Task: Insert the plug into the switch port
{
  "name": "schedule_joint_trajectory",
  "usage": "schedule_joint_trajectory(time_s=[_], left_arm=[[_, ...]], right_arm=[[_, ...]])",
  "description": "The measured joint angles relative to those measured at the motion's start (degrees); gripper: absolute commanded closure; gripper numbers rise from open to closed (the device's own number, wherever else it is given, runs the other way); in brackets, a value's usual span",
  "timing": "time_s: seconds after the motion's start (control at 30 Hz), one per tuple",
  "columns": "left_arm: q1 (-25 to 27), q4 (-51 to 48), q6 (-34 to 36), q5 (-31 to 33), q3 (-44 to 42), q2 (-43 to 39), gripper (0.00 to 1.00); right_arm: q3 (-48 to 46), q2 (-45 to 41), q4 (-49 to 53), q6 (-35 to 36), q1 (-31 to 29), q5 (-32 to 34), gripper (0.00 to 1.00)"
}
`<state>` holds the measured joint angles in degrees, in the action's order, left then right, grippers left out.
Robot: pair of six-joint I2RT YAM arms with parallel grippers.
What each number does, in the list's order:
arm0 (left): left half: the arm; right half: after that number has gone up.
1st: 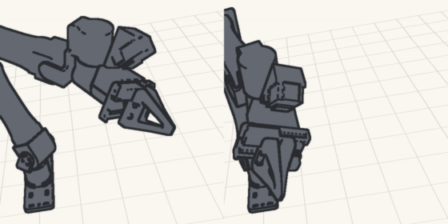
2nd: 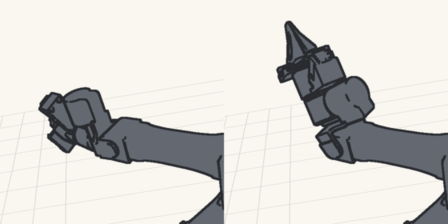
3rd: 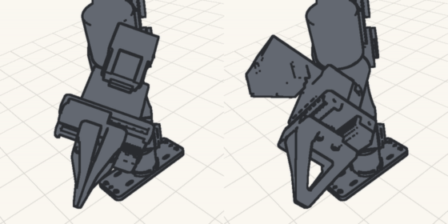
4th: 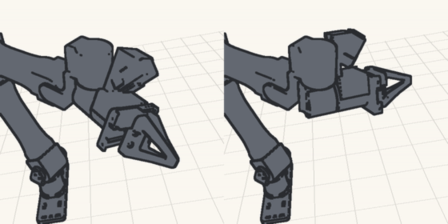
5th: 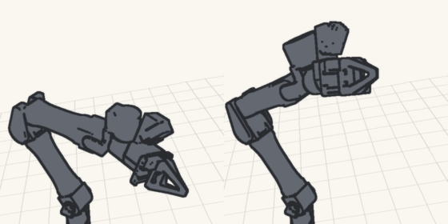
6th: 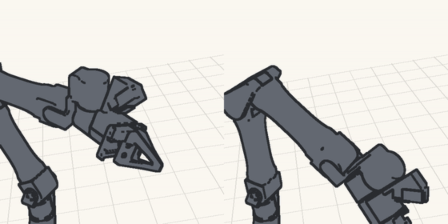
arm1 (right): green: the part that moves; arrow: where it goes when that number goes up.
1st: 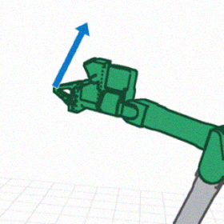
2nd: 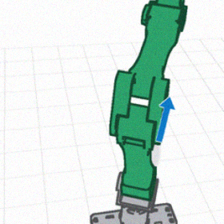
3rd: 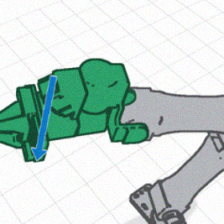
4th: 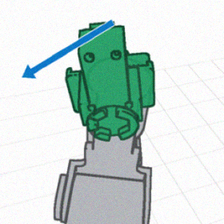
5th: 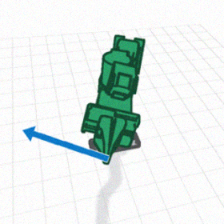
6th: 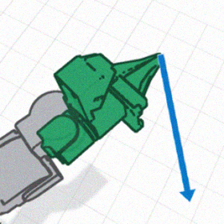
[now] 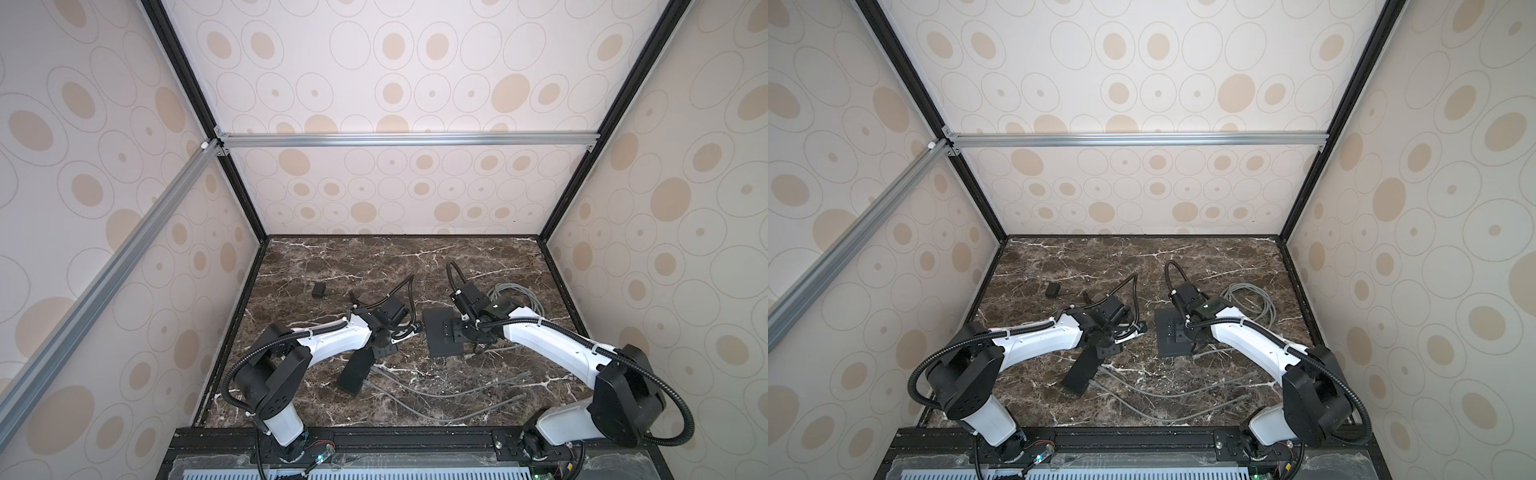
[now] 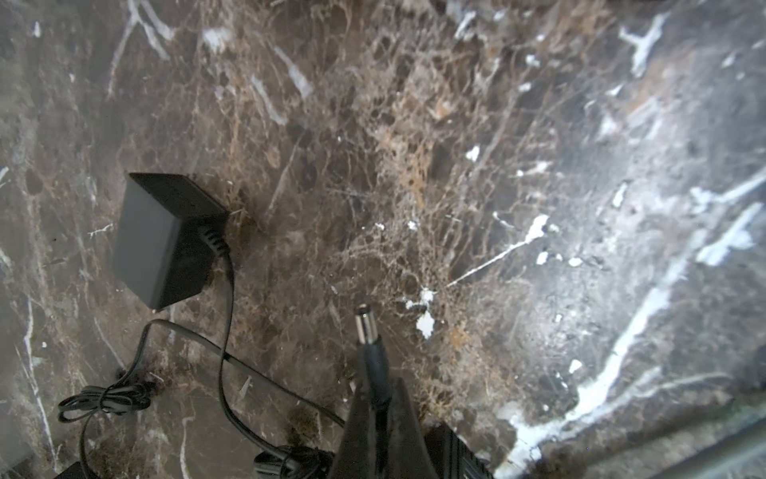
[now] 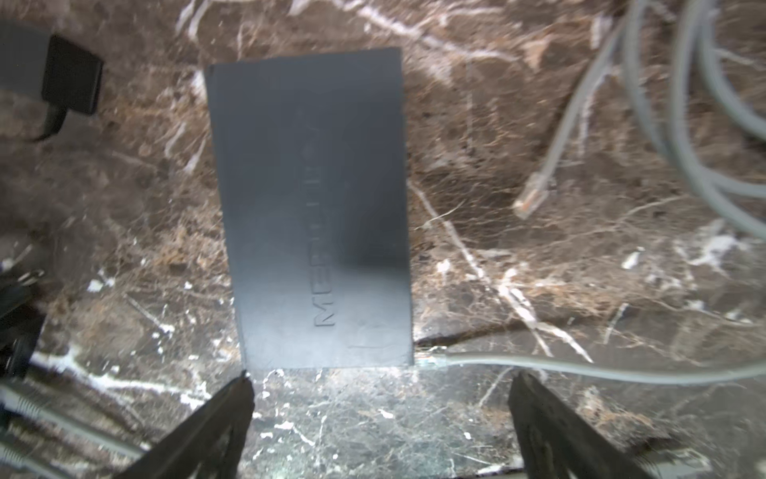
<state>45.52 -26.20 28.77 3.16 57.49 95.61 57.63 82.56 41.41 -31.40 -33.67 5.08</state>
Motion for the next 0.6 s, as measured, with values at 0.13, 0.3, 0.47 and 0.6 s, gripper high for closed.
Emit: schedule_joint_trajectory(time_s=[0.13, 0.3, 0.47, 0.6], left_arm=[[1.60, -1.03, -0.02, -0.04, 0.83, 1.75, 1.00], [3.54, -3.28, -1.07, -2.10, 5.11, 5.57, 1.00], [5.84, -3.72, -3.50, -5.55, 9.11, 8.61, 1.00], [6.19, -4.72, -5.33, -8.04, 10.69, 9.70, 1.00]], right_arm=[[0.00, 2.29, -1.44, 0.92, 2.82, -4.92, 0.03], [0.09, 4.98, -2.99, 0.96, 4.98, -7.04, 0.03], [1.55, 8.74, -3.08, 0.90, 5.51, -6.84, 0.03], [1.73, 9.62, -2.97, 0.74, 5.79, -6.51, 0.04]])
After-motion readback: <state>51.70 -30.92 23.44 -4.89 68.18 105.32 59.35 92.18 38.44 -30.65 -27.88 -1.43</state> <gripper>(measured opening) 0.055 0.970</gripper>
